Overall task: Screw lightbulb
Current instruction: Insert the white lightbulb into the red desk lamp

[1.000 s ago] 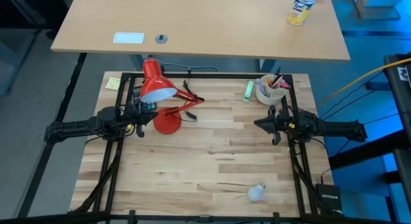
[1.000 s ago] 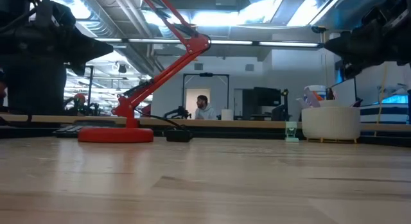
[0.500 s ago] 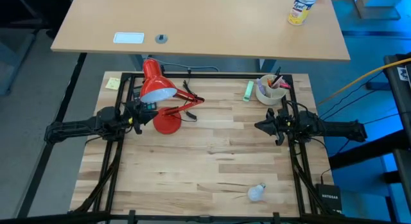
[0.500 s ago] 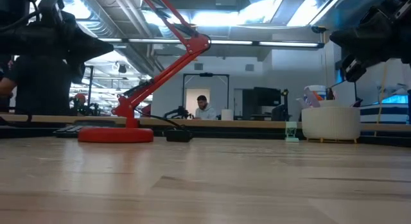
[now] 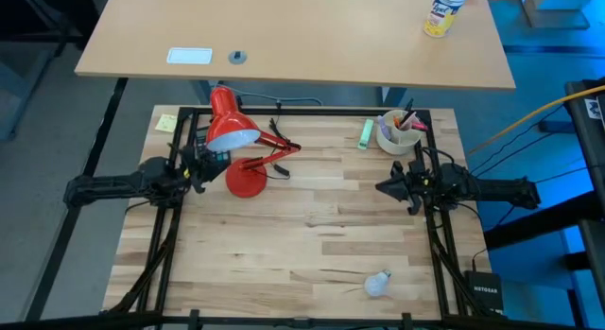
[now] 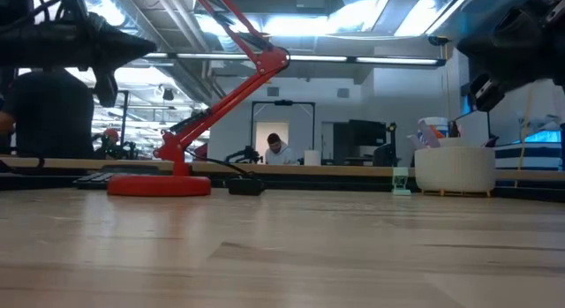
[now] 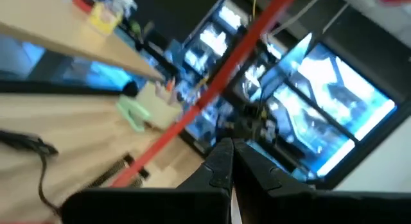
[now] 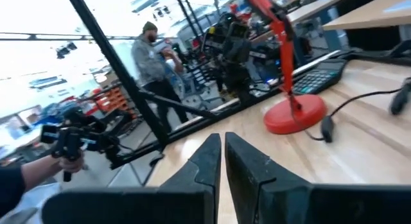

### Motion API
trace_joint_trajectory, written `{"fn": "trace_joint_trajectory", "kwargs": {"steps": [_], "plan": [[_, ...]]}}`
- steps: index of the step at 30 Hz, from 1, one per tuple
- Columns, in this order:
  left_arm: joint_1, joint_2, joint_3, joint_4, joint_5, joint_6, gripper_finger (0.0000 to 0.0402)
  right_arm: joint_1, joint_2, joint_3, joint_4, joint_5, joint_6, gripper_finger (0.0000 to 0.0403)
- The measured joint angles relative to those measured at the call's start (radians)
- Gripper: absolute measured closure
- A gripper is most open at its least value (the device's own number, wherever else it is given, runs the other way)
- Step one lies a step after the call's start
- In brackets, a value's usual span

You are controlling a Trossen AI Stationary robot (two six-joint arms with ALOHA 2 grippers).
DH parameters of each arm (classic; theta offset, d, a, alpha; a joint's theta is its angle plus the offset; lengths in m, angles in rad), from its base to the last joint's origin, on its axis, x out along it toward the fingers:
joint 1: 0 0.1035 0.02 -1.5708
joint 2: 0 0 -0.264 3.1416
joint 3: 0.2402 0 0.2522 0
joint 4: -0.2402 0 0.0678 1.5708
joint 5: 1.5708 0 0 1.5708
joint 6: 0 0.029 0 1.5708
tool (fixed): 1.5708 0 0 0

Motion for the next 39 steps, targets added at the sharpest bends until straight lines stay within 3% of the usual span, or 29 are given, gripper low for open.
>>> {"fn": "trace_joint_trajectory", "kwargs": {"steps": [6, 12, 21, 24, 31, 36, 39], "plan": [[-0.135, 0.188, 0.102, 0.007, 0.01, -0.004, 0.0402, 0.001, 0.0, 0.018, 0.009, -0.049, 0.018, 0.0375], [-0.315, 0.409, 0.288, -0.02, 0.007, 0.025, 0.0402, 0.001, 0.0, 0.061, -0.022, -0.066, 0.018, 0.0375], [-0.612, 0.819, 0.516, -0.063, -0.171, -0.06, 0.0402, 0.001, 0.027, 0.069, -0.016, -0.115, 0.074, 0.0375], [-0.699, 0.935, 0.583, -0.058, -0.256, -0.093, 0.0402, 0.006, 0.061, 0.071, 0.064, -0.125, 0.08, 0.0375], [-0.807, 1.158, 0.702, -0.04, -0.362, -0.18, 0.0402, 0.116, 0.236, 0.082, 0.256, -0.102, 0.073, 0.0375], [-0.787, 1.286, 0.739, 0.029, -0.398, -0.144, 0.0402, 0.24, 0.45, 0.198, 0.25, -0.034, -0.034, 0.0375], [-0.762, 1.343, 0.752, 0.087, -0.399, -0.093, 0.0402, 0.306, 0.573, 0.323, 0.151, -0.016, -0.095, 0.0375]]}}
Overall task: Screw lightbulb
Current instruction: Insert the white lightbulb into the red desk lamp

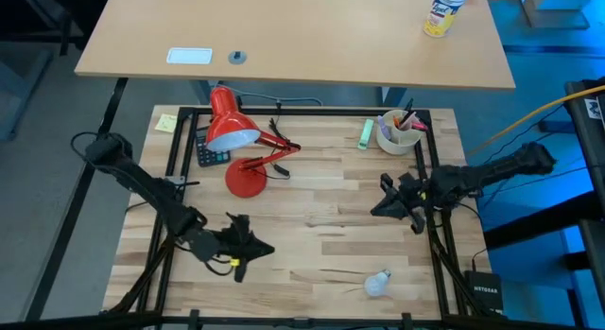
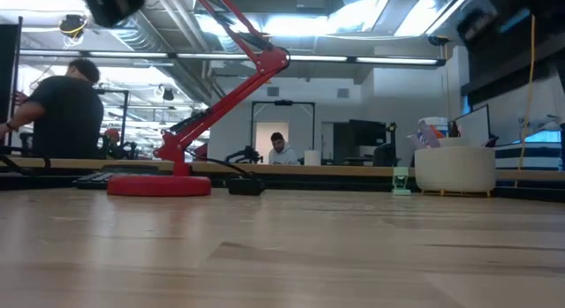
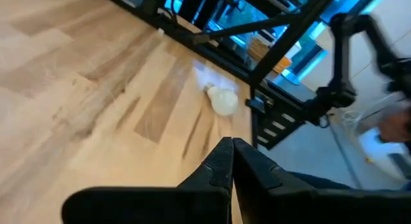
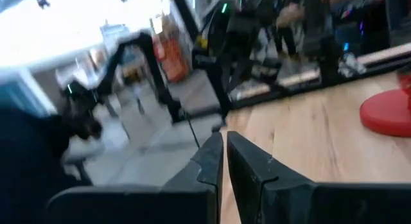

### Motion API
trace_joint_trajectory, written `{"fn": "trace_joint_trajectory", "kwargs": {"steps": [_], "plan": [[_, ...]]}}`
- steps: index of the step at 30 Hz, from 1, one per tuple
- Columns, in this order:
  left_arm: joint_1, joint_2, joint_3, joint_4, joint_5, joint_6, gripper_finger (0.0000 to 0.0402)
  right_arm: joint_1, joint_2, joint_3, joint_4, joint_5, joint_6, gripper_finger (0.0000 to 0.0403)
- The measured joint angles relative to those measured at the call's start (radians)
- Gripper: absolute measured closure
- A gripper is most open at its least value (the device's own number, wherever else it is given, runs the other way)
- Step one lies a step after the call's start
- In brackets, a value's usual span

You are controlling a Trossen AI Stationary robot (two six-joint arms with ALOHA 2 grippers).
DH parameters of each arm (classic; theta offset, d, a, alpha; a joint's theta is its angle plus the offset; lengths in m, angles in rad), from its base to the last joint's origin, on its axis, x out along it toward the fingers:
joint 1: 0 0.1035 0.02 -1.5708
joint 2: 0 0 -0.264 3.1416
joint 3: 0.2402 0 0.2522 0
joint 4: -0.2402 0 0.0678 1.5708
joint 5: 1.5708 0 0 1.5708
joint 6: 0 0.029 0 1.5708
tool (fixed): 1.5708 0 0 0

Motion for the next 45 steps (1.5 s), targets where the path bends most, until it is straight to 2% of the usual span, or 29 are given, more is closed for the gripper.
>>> {"fn": "trace_joint_trajectory", "kwargs": {"steps": [5, 10, 19, 22, 26, 32, 37, 41, 45], "plan": [[0.031, 0.066, 0.019, 0.006, 0.011, 0.055, 0.0402, 0.131, 0.169, 0.233, -0.313, 0.054, -0.031, 0.0375], [0.044, 0.12, 0.043, 0.012, 0.029, 0.098, 0.0402, 0.284, 0.328, 0.393, -0.568, 0.11, 0.073, 0.0375], [0.045, 0.21, 0.086, 0.087, 0.057, 0.18, 0.0401, 0.51, 0.582, 0.424, -0.665, 0.045, 0.424, 0.0375], [0.045, 0.236, 0.105, 0.084, 0.061, 0.179, 0.0402, 0.562, 0.665, 0.424, -0.701, 0.03, 0.462, 0.037], [0.045, 0.266, 0.14, 0.086, 0.072, 0.174, 0.0402, 0.621, 0.754, 0.424, -0.722, 0.034, 0.432, 0.0335], [0.045, 0.276, 0.151, 0.086, 0.088, 0.155, 0.0402, 0.677, 0.844, 0.424, -0.745, 0.201, 0.323, 0.0249], [0.045, 0.276, 0.152, 0.085, 0.101, 0.149, 0.0402, 0.698, 0.893, 0.423, -0.764, 0.304, 0.291, 0.0195], [0.045, 0.276, 0.152, 0.085, 0.103, 0.149, 0.0402, 0.696, 0.925, 0.423, -0.746, 0.283, 0.245, 0.0168], [0.043, 0.276, 0.152, 0.083, 0.102, 0.149, 0.0402, 0.696, 0.973, 0.423, -0.678, 0.259, 0.194, 0.0159]]}}
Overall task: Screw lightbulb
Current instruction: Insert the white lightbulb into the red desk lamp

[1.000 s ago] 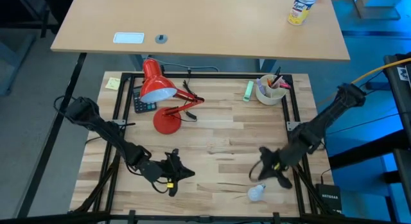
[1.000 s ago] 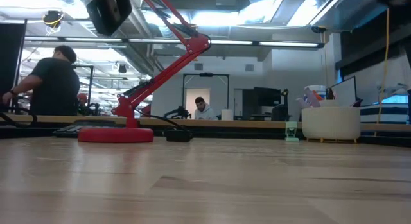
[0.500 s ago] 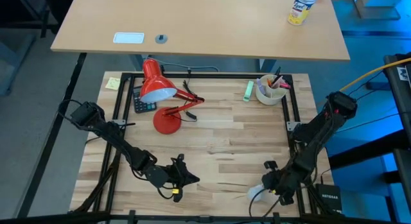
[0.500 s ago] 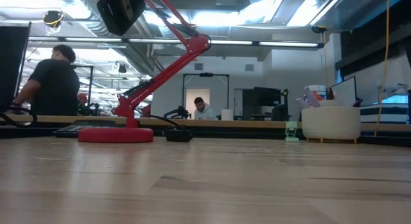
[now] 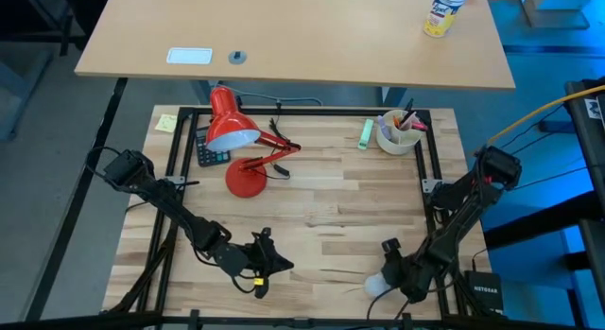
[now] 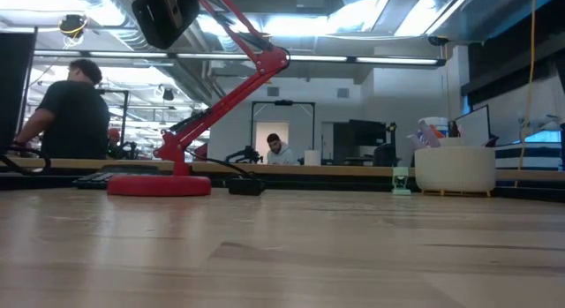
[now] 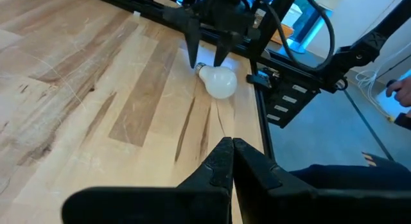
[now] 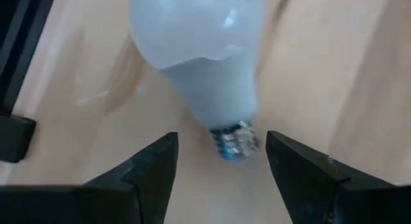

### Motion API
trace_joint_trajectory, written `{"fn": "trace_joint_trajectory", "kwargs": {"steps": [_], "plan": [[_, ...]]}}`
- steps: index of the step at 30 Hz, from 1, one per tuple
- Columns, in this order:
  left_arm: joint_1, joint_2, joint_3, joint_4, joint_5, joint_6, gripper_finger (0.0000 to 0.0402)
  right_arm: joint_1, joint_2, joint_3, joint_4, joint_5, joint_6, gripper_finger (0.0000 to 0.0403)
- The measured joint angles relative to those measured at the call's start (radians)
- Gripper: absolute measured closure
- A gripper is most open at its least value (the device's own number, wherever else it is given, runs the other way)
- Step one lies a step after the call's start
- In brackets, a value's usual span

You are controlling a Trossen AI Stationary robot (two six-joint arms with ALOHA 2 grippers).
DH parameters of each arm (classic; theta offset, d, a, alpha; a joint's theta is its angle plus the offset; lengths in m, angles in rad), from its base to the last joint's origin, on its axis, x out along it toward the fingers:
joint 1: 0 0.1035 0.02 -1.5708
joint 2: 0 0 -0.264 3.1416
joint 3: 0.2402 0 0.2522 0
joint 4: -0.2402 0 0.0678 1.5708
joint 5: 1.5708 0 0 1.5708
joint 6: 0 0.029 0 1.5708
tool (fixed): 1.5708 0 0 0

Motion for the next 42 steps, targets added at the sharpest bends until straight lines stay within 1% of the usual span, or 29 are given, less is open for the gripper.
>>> {"fn": "trace_joint_trajectory", "kwargs": {"steps": [3, 7, 11, 15, 16, 22, 25, 28, 33, 38, 40, 42], "plan": [[0.0, 0.0, 0.0, 0.0, 0.0, 0.0, 0.0402, 0.0, 0.029, 0.0, 0.062, 0.013, -0.013, 0.0164], [0.001, 0.0, 0.0, -0.005, 0.0, 0.0, 0.0402, 0.0, 0.052, 0.0, 0.065, 0.049, -0.027, 0.0187], [0.001, -0.001, 0.0, -0.006, 0.0, 0.003, 0.0402, 0.0, 0.051, 0.0, 0.065, 0.086, -0.027, 0.0234], [0.002, -0.001, 0.0, -0.006, 0.0, 0.003, 0.0402, 0.0, 0.051, 0.0, 0.064, 0.088, -0.027, 0.0292], [0.002, -0.001, 0.0, -0.006, -0.001, 0.0, 0.0402, 0.0, 0.05, 0.0, 0.065, 0.088, -0.027, 0.0297], [0.01, -0.001, -0.001, 0.005, -0.008, 0.027, 0.0401, 0.0, 0.048, 0.0, 0.078, 0.099, 0.025, 0.0297], [0.027, -0.001, -0.001, 0.004, -0.025, -0.015, 0.039, -0.001, 0.047, 0.0, 0.083, 0.118, 0.046, 0.0297], [0.043, -0.001, -0.001, 0.004, -0.027, -0.031, 0.0357, -0.009, 0.047, 0.0, 0.087, 0.131, 0.059, 0.0297], [0.065, -0.001, -0.001, 0.004, -0.021, -0.031, 0.0271, -0.037, 0.047, 0.017, 0.1, 0.138, 0.081, 0.0297], [0.084, -0.001, -0.001, 0.002, -0.004, -0.033, 0.0185, -0.074, 0.046, 0.054, 0.103, 0.205, 0.071, 0.0297], [0.087, -0.001, -0.001, 0.001, -0.003, -0.024, 0.016, -0.091, 0.046, 0.059, 0.103, 0.237, 0.06, 0.0297], [0.087, -0.003, -0.001, 0.002, -0.002, -0.007, 0.0144, -0.106, 0.046, 0.06, 0.102, 0.269, 0.056, 0.0297]]}}
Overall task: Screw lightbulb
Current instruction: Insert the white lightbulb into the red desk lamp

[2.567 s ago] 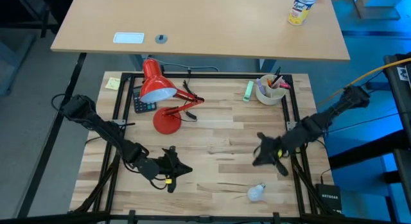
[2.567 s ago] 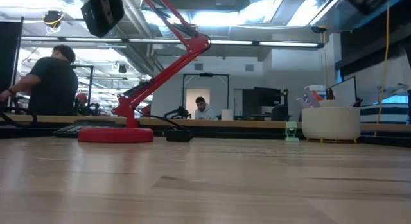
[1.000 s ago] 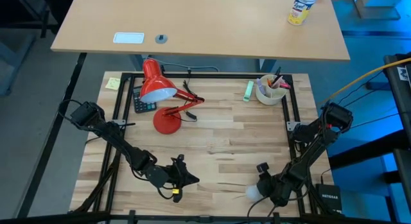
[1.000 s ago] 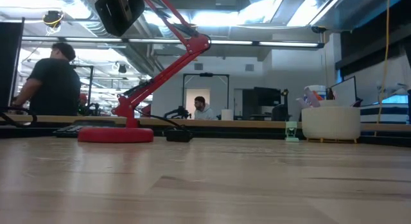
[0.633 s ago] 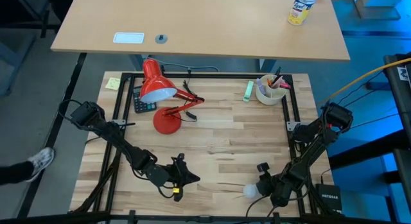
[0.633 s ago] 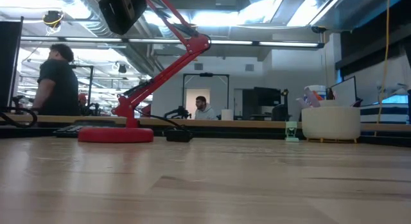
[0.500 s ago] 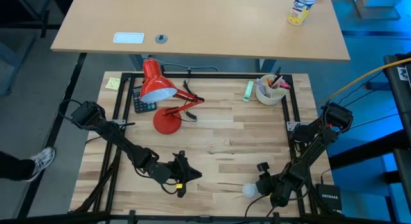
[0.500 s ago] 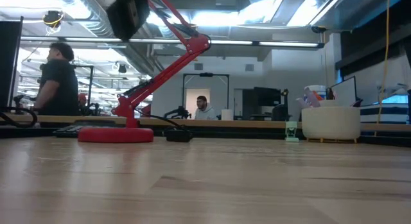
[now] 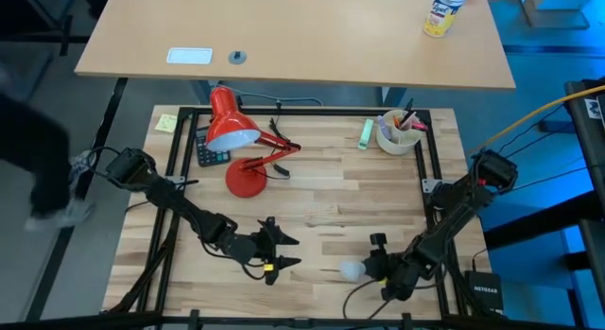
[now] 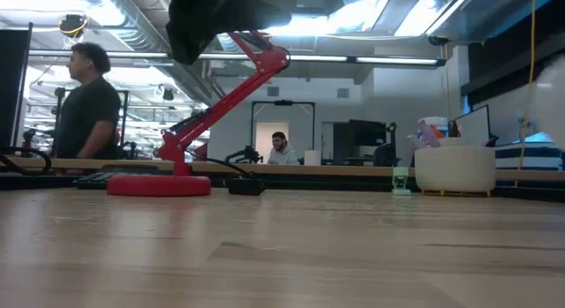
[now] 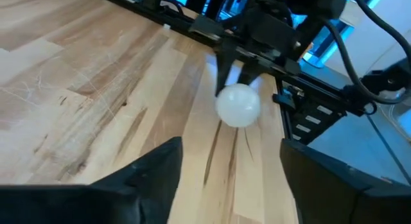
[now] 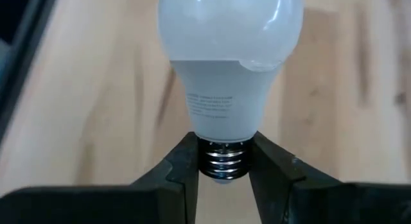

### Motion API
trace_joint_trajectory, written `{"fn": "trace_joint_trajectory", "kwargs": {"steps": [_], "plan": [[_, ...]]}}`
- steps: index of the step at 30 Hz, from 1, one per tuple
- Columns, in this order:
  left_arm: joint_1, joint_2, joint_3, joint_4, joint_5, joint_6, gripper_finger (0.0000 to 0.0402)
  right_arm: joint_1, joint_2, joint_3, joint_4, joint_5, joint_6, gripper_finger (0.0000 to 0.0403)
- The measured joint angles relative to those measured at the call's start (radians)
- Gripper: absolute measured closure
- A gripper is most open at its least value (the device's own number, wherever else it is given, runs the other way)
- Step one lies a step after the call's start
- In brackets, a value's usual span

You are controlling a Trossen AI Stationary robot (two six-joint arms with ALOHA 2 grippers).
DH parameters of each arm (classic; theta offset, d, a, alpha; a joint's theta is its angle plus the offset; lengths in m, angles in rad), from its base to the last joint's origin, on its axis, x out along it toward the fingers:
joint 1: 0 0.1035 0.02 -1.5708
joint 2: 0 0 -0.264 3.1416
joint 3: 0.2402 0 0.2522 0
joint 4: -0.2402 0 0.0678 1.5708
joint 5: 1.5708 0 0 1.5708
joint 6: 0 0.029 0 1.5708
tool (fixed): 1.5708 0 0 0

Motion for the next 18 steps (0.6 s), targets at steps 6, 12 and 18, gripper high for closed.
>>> {"fn": "trace_joint_trajectory", "kwargs": {"steps": [6, 12, 18], "plan": [[-0.003, -0.046, 0.0, 0.003, 0.001, 0.063, 0.0135, -0.05, 0.0, 0.0, 0.081, 0.021, -0.003, 0.0297], [-0.001, -0.056, 0.0, -0.003, 0.016, 0.082, 0.0136, -0.116, 0.0, 0.0, 0.224, 0.018, -0.032, 0.0297], [-0.001, -0.044, 0.0, -0.008, 0.045, 0.051, 0.0121, -0.174, 0.0, 0.0, 0.261, -0.018, -0.048, 0.0297]]}}
